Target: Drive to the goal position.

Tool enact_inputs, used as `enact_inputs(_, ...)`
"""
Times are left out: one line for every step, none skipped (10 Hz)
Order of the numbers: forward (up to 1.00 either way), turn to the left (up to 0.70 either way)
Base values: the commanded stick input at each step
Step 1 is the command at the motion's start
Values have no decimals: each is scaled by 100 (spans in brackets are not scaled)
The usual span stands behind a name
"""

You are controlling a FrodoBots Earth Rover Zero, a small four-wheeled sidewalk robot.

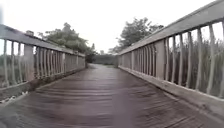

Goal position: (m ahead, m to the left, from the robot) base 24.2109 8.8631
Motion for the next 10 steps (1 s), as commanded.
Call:
enact_inputs(70,0)
enact_inputs(70,0)
enact_inputs(70,0)
enact_inputs(70,0)
enact_inputs(70,0)
enact_inputs(70,0)
enact_inputs(70,0)
enact_inputs(70,0)
enact_inputs(70,0)
enact_inputs(70,0)
